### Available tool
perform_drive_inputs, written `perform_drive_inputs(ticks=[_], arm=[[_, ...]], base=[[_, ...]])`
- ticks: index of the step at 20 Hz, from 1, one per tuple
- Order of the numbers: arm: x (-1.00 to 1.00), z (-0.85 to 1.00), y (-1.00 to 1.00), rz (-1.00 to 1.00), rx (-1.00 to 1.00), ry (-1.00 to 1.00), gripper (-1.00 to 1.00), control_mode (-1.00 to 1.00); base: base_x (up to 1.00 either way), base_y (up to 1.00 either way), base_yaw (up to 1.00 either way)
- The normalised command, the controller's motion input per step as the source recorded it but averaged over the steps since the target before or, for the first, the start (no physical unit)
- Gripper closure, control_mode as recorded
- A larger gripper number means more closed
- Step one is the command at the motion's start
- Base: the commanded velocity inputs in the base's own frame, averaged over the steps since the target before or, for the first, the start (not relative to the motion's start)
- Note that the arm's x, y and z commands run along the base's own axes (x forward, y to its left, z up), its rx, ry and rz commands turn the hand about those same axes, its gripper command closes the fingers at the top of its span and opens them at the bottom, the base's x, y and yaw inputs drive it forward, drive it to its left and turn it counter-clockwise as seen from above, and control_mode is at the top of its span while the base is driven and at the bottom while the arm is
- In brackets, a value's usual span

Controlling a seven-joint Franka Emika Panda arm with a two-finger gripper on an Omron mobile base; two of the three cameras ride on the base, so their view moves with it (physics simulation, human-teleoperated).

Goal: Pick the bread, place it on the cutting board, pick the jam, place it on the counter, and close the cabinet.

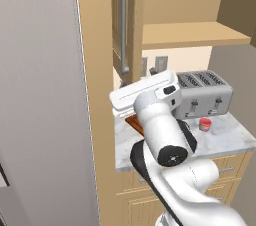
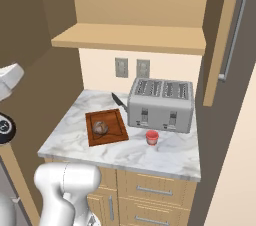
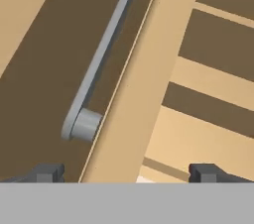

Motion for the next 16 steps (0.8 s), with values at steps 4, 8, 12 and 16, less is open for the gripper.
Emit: perform_drive_inputs(ticks=[4, 8, 12, 16], arm=[[0.31, 0.00, -0.65, -0.20, 0.15, -0.18, -1.00, -1.00], [0.43, 0.00, -0.66, -0.17, 0.18, -0.17, -1.00, -1.00], [0.54, 0.00, -0.67, -0.13, 0.19, -0.16, -1.00, -1.00], [0.56, 0.00, -0.57, -0.11, 0.16, -0.15, -1.00, -1.00]], base=[[0.00, 0.00, 0.00], [0.00, 0.00, 0.00], [0.00, 0.00, 0.00], [0.00, 0.00, 0.00]])
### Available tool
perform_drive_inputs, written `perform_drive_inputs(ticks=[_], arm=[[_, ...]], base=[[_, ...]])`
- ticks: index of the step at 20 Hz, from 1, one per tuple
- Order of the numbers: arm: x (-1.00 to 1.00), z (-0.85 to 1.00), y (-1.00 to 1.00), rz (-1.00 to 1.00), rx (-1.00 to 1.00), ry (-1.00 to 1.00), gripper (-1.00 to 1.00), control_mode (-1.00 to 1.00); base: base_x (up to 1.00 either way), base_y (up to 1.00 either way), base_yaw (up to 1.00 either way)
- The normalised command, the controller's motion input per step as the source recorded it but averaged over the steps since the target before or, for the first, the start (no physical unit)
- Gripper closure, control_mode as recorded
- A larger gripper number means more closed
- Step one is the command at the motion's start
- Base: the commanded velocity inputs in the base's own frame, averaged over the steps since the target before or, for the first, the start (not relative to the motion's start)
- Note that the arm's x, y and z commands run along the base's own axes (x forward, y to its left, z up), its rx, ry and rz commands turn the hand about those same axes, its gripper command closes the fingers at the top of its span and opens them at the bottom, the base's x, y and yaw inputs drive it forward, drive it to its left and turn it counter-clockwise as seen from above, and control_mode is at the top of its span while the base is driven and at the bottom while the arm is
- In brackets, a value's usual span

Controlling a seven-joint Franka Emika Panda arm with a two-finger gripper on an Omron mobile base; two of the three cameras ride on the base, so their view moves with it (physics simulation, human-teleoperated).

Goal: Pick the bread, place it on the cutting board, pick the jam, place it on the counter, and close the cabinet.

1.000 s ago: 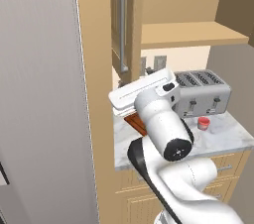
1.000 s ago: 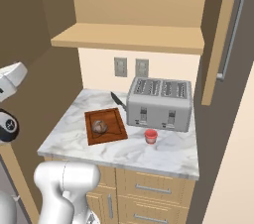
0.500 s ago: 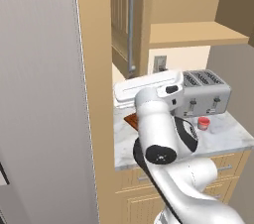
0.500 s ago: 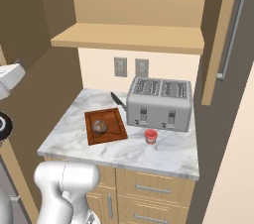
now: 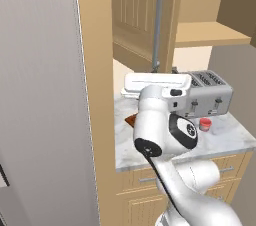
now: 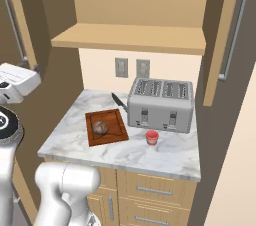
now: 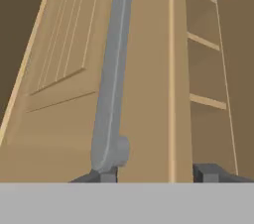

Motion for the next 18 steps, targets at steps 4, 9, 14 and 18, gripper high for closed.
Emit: perform_drive_inputs(ticks=[4, 9, 14, 18], arm=[[0.56, 0.00, -0.51, -0.12, 0.12, -0.15, -1.00, -1.00], [0.49, -0.01, -0.38, -0.11, 0.06, -0.12, -1.00, -1.00], [0.38, 0.00, -0.20, -0.11, 0.00, -0.06, -1.00, -1.00], [0.40, 0.00, -0.11, -0.10, 0.00, -0.05, -1.00, -1.00]], base=[[0.00, 0.00, 0.00], [0.00, 0.00, 0.00], [0.00, 0.00, 0.00], [0.00, 0.00, 0.00]])
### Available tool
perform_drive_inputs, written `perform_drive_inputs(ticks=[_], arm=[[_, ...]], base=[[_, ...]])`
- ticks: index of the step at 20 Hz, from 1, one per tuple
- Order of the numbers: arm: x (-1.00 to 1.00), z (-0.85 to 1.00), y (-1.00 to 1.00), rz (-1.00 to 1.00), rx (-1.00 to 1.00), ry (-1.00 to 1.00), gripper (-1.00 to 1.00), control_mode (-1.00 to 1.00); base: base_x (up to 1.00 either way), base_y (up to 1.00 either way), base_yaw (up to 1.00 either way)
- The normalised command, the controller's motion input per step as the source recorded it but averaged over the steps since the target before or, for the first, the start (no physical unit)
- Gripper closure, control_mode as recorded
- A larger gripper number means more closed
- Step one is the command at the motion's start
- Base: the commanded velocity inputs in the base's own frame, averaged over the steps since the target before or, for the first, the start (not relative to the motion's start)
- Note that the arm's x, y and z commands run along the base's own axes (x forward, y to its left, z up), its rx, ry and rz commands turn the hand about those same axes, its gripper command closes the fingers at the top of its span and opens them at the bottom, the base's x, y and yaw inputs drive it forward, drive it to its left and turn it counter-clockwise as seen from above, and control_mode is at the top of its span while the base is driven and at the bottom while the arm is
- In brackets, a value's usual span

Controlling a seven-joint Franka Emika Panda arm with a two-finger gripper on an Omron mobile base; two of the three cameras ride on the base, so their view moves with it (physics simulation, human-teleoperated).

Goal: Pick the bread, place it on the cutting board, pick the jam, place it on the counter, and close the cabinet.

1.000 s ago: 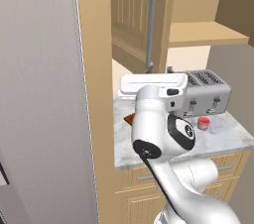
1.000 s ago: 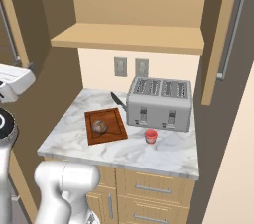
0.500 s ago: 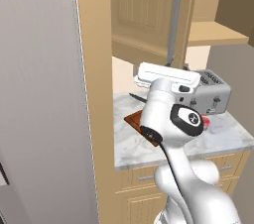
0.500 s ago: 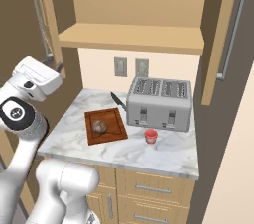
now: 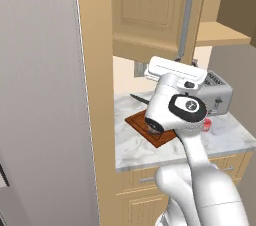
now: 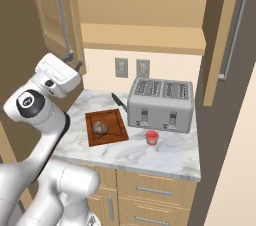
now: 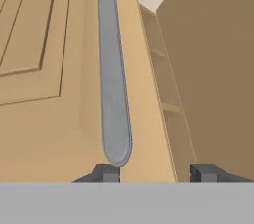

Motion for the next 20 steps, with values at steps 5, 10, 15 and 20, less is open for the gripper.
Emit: perform_drive_inputs(ticks=[5, 10, 15, 20], arm=[[0.50, 0.00, -0.04, -0.08, 0.00, -0.03, -1.00, -1.00], [0.52, 0.00, -0.01, -0.04, 0.00, -0.02, -1.00, -1.00], [0.45, 0.00, -0.07, -0.02, 0.00, 0.00, -1.00, -1.00], [0.43, 0.00, -0.08, -0.01, 0.00, 0.00, -1.00, -1.00]], base=[[0.00, 0.00, 0.00], [0.00, 0.00, 0.00], [0.00, 0.00, 0.00], [0.00, 0.00, 0.00]])
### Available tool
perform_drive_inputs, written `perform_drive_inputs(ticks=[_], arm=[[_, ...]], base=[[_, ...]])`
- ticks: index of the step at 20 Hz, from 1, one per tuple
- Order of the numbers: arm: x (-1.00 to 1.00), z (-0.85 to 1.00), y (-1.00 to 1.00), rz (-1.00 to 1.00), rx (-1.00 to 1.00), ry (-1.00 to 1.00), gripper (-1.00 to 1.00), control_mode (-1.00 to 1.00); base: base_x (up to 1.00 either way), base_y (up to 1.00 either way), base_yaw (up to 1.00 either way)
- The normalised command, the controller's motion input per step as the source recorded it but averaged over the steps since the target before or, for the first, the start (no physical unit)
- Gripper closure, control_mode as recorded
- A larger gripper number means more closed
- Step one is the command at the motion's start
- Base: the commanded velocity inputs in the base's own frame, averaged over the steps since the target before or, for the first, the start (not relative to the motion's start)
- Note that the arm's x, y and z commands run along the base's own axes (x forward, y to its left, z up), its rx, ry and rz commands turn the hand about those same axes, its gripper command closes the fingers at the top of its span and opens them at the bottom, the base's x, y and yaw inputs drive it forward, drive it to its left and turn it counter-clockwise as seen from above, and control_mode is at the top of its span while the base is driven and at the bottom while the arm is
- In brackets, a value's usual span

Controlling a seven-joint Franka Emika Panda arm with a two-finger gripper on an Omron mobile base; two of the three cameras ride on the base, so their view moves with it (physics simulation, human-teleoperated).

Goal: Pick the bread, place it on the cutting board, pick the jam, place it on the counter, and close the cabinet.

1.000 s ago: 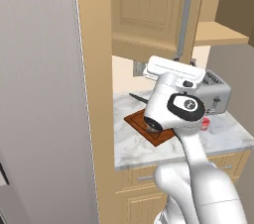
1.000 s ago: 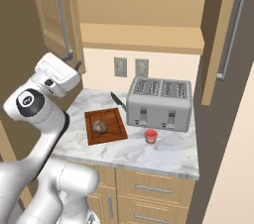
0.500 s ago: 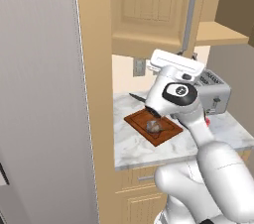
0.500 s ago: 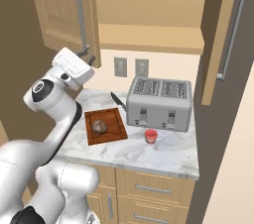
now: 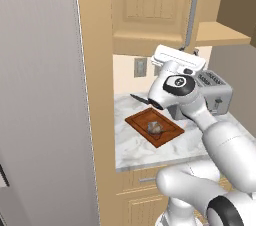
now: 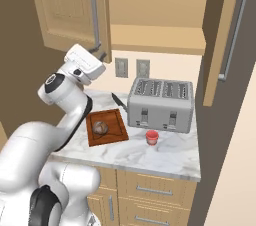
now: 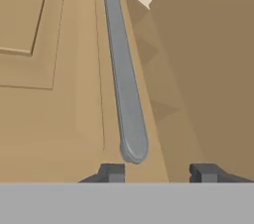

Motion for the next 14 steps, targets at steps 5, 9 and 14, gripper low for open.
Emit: perform_drive_inputs(ticks=[5, 9, 14], arm=[[0.48, 0.00, -0.02, 0.00, 0.00, 0.00, -1.00, -1.00], [0.49, 0.00, 0.00, 0.00, 0.00, 0.00, -1.00, -1.00], [0.51, 0.00, 0.00, 0.00, 0.01, 0.00, -1.00, -1.00]], base=[[0.00, 0.00, 0.00], [0.00, 0.00, 0.00], [0.00, 0.00, 0.00]])
